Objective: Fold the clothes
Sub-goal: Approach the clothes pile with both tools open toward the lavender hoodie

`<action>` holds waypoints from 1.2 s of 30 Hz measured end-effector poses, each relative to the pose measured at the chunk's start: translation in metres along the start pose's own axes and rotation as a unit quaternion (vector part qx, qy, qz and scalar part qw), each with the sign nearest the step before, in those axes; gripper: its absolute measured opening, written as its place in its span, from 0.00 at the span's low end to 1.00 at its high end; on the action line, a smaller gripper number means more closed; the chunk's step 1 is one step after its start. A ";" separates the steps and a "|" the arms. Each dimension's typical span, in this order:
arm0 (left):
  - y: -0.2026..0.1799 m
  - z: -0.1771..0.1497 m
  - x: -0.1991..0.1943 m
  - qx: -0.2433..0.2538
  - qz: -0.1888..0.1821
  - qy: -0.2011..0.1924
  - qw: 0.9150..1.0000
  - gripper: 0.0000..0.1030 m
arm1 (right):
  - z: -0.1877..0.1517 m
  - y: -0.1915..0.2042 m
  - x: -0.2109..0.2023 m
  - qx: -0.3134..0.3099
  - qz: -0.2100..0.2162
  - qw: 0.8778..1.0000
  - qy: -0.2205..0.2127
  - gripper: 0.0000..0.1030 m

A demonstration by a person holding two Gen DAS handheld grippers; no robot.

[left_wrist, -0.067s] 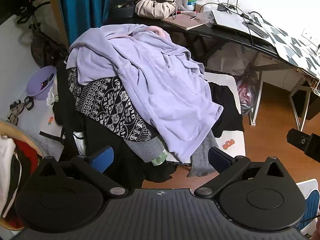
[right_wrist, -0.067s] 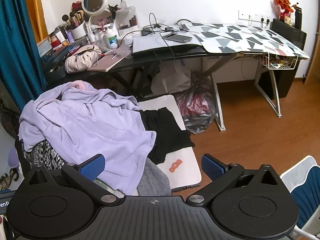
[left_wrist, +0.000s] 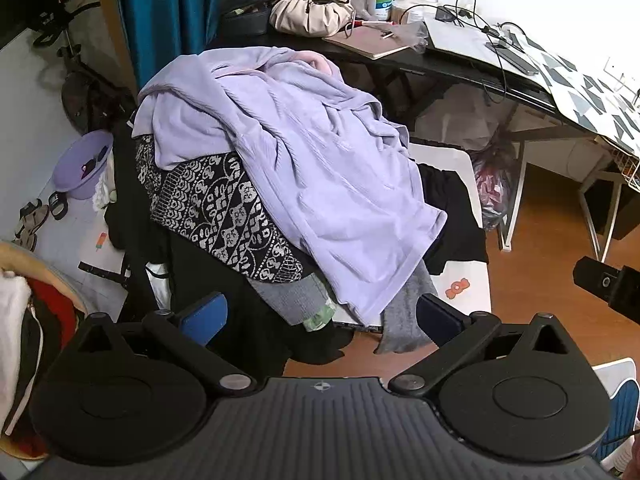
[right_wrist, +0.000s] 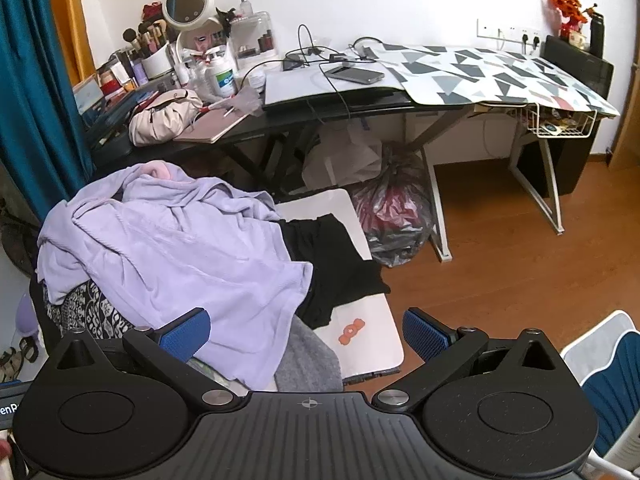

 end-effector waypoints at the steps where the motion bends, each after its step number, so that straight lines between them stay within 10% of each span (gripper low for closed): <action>1: 0.000 0.000 0.001 0.000 0.000 0.001 1.000 1.00 | 0.000 0.000 0.000 0.000 0.000 1.000 0.001 0.99; 36: 0.008 0.009 0.009 -0.031 0.034 0.031 0.998 1.00 | 0.019 0.009 0.024 -0.013 0.038 0.999 0.007 0.99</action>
Point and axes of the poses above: each gripper's, at about its wrist camera, not at the fingertips, and x roughly the way its jaws point, y to its left, z to its top, the point moved 8 cm from there along x, roughly the way its jaws point, and after that the axes turned 13 degrees about z, right-handed, at the moved point
